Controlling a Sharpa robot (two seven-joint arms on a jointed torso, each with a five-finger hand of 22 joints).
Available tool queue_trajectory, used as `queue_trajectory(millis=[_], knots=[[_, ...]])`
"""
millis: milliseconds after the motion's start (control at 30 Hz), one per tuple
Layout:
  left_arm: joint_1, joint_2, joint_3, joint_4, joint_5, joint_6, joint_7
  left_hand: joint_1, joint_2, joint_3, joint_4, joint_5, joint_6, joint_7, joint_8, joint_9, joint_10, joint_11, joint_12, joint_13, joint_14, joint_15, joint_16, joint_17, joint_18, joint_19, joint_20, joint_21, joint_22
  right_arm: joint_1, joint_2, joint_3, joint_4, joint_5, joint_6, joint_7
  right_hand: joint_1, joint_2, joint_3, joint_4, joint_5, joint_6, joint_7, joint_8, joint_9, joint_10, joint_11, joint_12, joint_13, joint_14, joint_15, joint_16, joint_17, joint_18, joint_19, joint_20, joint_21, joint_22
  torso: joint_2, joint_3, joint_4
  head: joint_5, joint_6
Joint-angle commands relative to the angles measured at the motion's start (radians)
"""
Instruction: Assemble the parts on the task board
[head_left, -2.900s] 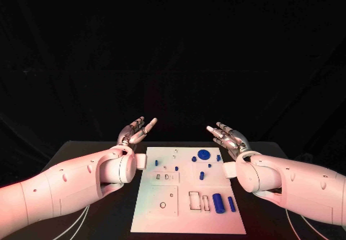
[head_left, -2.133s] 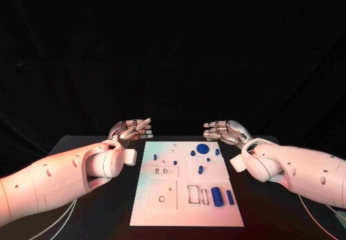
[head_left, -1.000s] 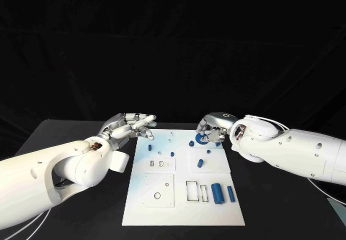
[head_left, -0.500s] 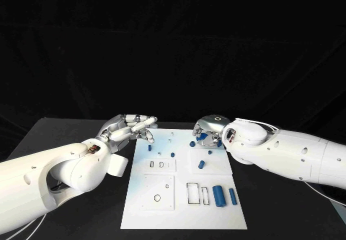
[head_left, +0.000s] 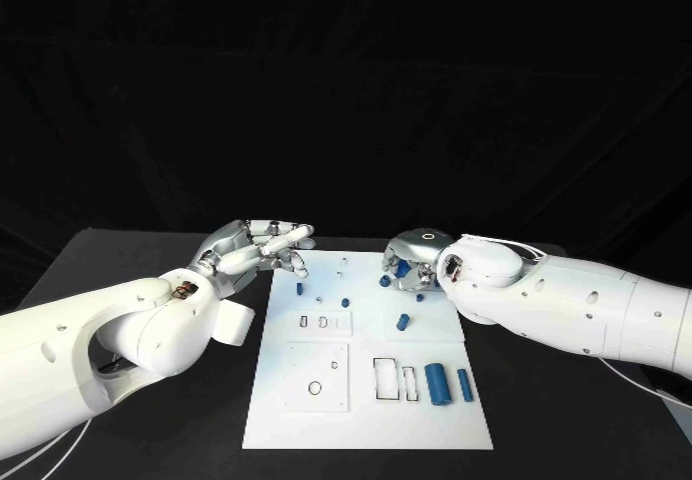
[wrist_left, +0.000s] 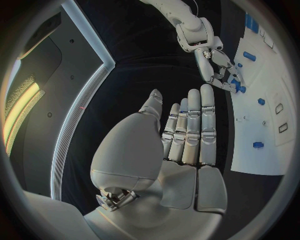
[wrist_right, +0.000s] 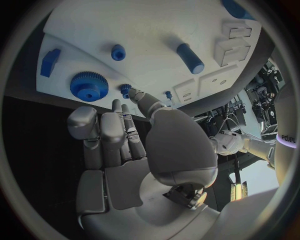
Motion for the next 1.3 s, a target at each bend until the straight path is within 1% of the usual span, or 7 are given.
queue_trajectory(millis=[33,200,333,567,733,933,1300], knots=[[0.002,-0.001,0.001,0.004,-0.006,0.018,0.004,-0.005,0.006,-0.006,-0.001,-0.002,-0.003,0.008,-0.005,-0.002,-0.008,-0.002,-0.005,-0.001,-0.007,-0.001,0.004,0.001,0.008,-0.007,0.001,0.003,0.001,-0.003,0.006,0.0,-0.007,-0.012,0.019,-0.002,0.001,-0.009,0.003,0.004,-0.005,0.007,-0.002,-0.004,0.002,-0.005,0.0,0.003,-0.001,0.019,0.008,0.005,0.002,-0.017,0.006,0.003,0.006,0.003,0.002,0.0004,0.0024,0.0,-0.003],[0.003,-0.002,0.001,0.002,-0.005,0.018,0.004,-0.007,0.007,-0.007,-0.001,-0.002,-0.004,0.009,-0.007,-0.002,-0.009,-0.001,-0.006,-0.001,-0.009,0.0,0.004,0.002,0.008,-0.009,0.002,0.006,0.002,-0.005,0.011,0.0,-0.01,0.0,0.013,0.005,-0.002,-0.009,0.006,0.012,-0.006,0.007,-0.001,-0.006,0.003,-0.004,0.0,0.004,-0.003,0.019,0.009,0.011,0.006,-0.017,0.006,0.005,0.015,0.015,0.004,0.0006,0.0034,0.001,-0.002],[0.004,-0.003,0.001,0.002,-0.005,0.018,0.004,-0.007,0.008,-0.008,-0.001,-0.002,-0.005,0.01,-0.008,-0.002,-0.01,0.0,-0.006,-0.001,-0.01,0.0,0.004,0.002,0.008,-0.01,0.002,0.007,0.003,-0.005,0.015,0.0,-0.014,0.009,0.01,0.009,-0.005,-0.005,0.01,0.02,-0.006,0.007,0.0,-0.008,0.003,-0.003,0.001,0.005,-0.004,0.019,0.009,0.016,0.01,-0.017,0.005,0.007,0.02,0.022,0.004,0.0006,0.0026,0.002,-0.004],[0.005,-0.004,0.001,0.002,-0.004,0.018,0.003,-0.008,0.008,-0.008,-0.001,-0.002,-0.006,0.011,-0.008,-0.003,-0.011,0.0,-0.007,-0.001,-0.011,0.001,0.005,0.003,0.008,-0.011,0.003,0.008,0.004,-0.007,0.028,0.0,-0.032,0.021,0.016,0.017,-0.004,-0.002,0.015,0.025,-0.005,0.009,0.0,-0.008,0.004,-0.001,0.0,0.006,-0.005,0.019,0.009,0.021,0.012,-0.017,0.004,0.008,0.025,0.028,0.002,0.0012,0.005,0.003,-0.013],[0.006,-0.006,0.001,0.002,-0.004,0.018,0.002,-0.008,0.008,-0.009,-0.001,-0.002,-0.006,0.011,-0.009,-0.003,-0.012,0.001,-0.007,-0.001,-0.011,0.001,0.005,0.003,0.008,-0.012,0.003,0.009,0.005,-0.01,0.034,0.0,-0.042,0.023,0.022,0.018,-0.002,-0.001,0.017,0.026,-0.005,0.009,-0.001,-0.009,0.005,-0.001,0.0,0.006,-0.005,0.019,0.009,0.026,0.018,-0.019,0.009,0.008,0.033,0.04,0.001,0.0012,0.0046,0.005,-0.02],[0.006,-0.007,0.001,0.002,-0.003,0.018,0.001,-0.009,0.008,-0.009,-0.001,-0.002,-0.007,0.012,-0.009,-0.003,-0.012,0.001,-0.007,-0.001,-0.012,0.001,0.005,0.003,0.008,-0.013,0.003,0.01,0.005,-0.011,0.038,0.0,-0.049,0.023,0.026,0.019,-0.001,-0.001,0.018,0.027,-0.005,0.01,-0.001,-0.008,0.005,-0.001,0.0,0.007,-0.006,0.02,0.009,0.028,0.02,-0.019,0.008,0.009,0.034,0.041,0.0,0.0011,0.0035,0.005,-0.022],[0.007,-0.008,0.001,0.002,-0.002,0.017,0.0,-0.009,0.009,-0.01,-0.001,-0.002,-0.008,0.013,-0.01,-0.003,-0.013,0.002,-0.008,-0.001,-0.012,0.002,0.006,0.004,0.008,-0.014,0.004,0.011,0.006,-0.017,0.047,0.0,-0.065,0.026,0.04,0.023,0.004,0.002,0.025,0.031,-0.006,0.019,-0.002,-0.006,0.008,0.002,-0.001,0.008,-0.007,0.02,0.009,0.037,0.027,-0.02,0.009,0.009,0.043,0.053,-0.002,0.0025,0.0034,0.005,-0.033]])
